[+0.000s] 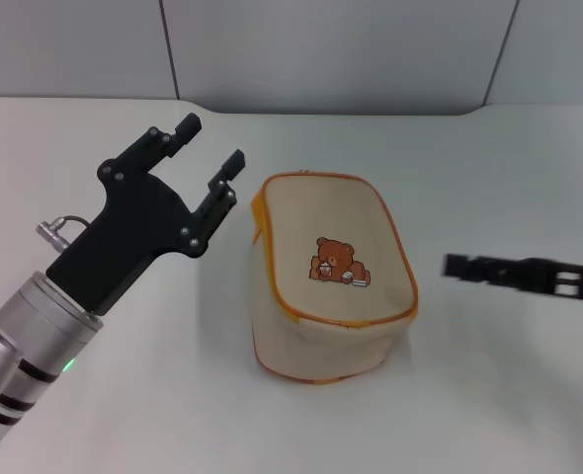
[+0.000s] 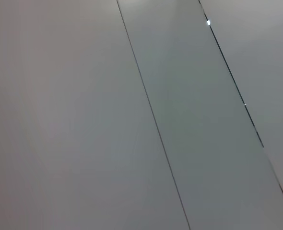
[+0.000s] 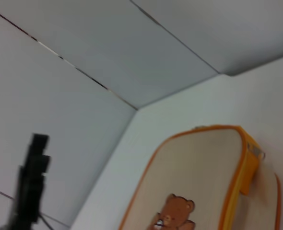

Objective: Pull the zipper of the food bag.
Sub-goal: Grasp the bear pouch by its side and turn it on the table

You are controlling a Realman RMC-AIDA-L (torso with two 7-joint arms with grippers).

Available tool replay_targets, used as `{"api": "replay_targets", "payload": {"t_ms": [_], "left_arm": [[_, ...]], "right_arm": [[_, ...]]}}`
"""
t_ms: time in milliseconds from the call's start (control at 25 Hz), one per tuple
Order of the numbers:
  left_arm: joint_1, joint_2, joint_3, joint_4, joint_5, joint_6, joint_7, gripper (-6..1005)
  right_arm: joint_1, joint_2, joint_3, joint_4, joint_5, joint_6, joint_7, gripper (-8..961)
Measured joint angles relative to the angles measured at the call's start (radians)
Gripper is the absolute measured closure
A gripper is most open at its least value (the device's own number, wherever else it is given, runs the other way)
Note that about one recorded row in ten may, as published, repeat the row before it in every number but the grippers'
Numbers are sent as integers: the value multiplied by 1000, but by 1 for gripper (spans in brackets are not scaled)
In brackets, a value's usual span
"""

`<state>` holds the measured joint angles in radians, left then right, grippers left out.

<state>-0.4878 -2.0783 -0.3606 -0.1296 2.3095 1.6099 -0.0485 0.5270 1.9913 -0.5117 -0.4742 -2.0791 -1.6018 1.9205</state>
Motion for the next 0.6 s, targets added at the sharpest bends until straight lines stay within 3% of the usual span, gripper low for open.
{"api": "replay_targets", "payload": {"t_ms": [280, 600], "left_arm": [[4, 0, 1, -10, 1, 1, 2, 486], [5, 1, 0, -12, 1, 7, 1, 241]], "right_arm": [[50, 59, -59, 2, -9, 114, 6, 208], [100, 77, -130, 48, -10, 229, -4, 237]]}}
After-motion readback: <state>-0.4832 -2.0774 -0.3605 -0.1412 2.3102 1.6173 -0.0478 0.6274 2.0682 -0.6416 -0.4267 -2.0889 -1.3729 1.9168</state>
